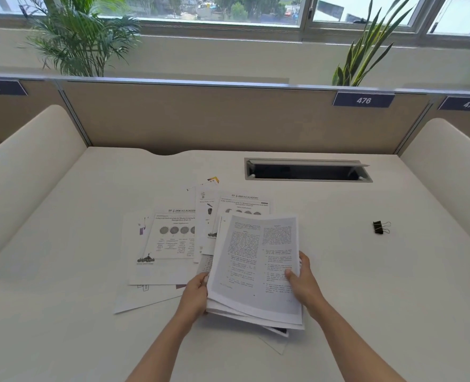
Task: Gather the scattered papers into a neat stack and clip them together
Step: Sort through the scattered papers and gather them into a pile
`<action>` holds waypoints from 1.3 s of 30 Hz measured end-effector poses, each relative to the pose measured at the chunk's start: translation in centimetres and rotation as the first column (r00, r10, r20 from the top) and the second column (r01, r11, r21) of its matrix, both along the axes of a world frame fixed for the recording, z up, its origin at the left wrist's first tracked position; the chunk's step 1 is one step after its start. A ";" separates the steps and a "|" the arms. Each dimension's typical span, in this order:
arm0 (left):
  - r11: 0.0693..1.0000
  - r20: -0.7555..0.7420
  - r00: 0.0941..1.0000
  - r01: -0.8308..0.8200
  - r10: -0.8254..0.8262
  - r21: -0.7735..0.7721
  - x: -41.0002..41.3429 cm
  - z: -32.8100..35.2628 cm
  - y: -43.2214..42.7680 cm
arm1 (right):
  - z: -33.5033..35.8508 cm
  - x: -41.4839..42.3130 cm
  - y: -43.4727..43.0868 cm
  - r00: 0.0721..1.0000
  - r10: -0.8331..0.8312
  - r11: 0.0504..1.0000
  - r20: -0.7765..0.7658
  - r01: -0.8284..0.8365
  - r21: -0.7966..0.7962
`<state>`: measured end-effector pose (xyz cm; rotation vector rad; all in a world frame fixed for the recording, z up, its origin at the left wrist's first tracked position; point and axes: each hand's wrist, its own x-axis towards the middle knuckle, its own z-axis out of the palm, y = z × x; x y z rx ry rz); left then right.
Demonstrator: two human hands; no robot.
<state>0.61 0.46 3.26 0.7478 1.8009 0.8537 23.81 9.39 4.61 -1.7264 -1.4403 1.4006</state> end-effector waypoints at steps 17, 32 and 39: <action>0.968 0.200 0.967 -0.192 0.159 0.160 1.9 0.1 0.8 | -0.7 1.2 -0.9 0.997 -0.081 0.997 0.008 0.081 0.010; 0.987 -0.360 0.931 -0.004 0.061 0.158 -0.5 -0.5 7.3 | -1.0 4.2 -0.6 0.957 -0.269 0.960 -0.111 0.275 0.048; 0.991 -0.620 0.775 0.068 -0.123 -0.111 -0.2 -0.3 11.4 | -1.5 5.5 -0.1 0.954 -0.293 0.953 -0.065 0.297 0.054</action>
